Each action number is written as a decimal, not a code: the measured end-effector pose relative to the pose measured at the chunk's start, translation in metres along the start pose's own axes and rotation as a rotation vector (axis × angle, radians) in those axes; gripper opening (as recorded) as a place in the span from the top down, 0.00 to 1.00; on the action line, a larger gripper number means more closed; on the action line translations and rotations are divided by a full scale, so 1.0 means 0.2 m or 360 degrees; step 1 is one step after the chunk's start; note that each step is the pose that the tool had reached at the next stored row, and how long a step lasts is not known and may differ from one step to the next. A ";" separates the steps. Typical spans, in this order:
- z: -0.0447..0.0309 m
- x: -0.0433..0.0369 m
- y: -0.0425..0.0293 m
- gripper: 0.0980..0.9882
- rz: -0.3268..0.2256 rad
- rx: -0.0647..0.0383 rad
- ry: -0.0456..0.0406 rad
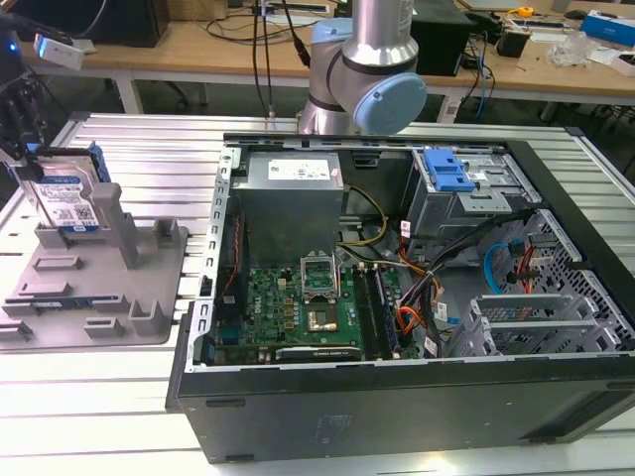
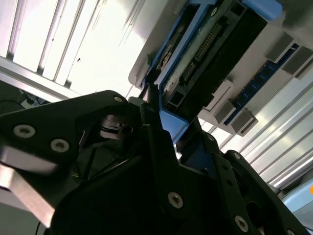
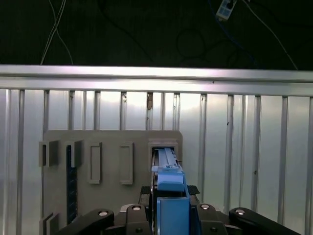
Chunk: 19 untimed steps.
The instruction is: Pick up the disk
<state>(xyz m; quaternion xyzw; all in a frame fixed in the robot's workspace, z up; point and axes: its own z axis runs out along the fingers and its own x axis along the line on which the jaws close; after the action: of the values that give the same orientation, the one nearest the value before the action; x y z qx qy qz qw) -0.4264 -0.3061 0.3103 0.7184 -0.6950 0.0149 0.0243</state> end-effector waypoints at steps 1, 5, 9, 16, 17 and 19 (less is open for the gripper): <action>-0.023 0.001 0.000 0.70 0.0000 0.0000 0.0000; -0.133 0.007 0.002 0.70 0.0000 0.0000 -0.0001; -0.247 0.014 0.003 0.70 0.0000 0.0000 -0.0001; -0.545 0.030 0.008 0.70 0.0000 0.0000 -0.0001; -0.591 0.033 0.008 0.70 0.0000 0.0000 -0.0001; -0.639 0.035 0.009 0.70 0.0000 0.0000 -0.0001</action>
<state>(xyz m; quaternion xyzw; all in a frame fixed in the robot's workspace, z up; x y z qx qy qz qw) -0.4264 -0.3061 0.4383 0.7184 -0.6950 0.0147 0.0240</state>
